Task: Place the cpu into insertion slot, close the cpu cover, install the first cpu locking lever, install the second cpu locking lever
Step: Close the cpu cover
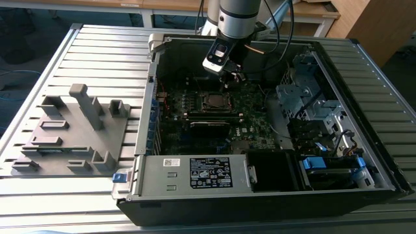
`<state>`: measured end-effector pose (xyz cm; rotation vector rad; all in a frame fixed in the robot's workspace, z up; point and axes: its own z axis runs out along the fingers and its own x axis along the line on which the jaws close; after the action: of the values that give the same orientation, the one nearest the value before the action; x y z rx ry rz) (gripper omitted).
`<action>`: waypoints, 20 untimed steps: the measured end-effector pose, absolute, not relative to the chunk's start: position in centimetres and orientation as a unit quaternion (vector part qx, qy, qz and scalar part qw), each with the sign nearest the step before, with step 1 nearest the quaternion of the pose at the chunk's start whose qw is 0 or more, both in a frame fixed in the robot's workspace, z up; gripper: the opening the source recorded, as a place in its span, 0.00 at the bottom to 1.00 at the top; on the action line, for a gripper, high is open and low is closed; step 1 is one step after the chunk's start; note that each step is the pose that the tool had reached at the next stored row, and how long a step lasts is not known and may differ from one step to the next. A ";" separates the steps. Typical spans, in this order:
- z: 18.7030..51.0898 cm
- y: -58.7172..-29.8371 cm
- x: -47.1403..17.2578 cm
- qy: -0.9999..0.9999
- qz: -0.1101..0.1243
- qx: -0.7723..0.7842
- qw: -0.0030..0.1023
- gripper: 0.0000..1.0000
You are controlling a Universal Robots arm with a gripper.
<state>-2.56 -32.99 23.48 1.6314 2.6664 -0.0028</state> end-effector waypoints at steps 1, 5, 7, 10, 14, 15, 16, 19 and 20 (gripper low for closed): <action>23.5 -33.0 -2.6 0.853 -0.001 0.522 0.008 0.11; 23.5 -33.0 -2.6 0.853 -0.001 0.522 0.008 0.11; 23.5 -33.0 -2.6 0.854 -0.001 0.520 0.008 0.11; 23.5 -33.0 -2.6 0.862 -0.001 0.507 0.008 0.11; 23.4 -33.0 -2.6 0.878 -0.001 0.478 0.008 0.11; 23.4 -33.0 -2.6 0.883 0.000 0.470 0.008 0.11; 23.4 -33.0 -2.6 0.887 0.000 0.462 0.008 0.11; 23.4 -33.0 -2.6 0.899 0.000 0.438 0.008 0.11; 23.4 -33.0 -2.6 0.903 0.000 0.429 0.008 0.11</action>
<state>-2.56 -32.99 23.36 1.3426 2.8228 -0.0002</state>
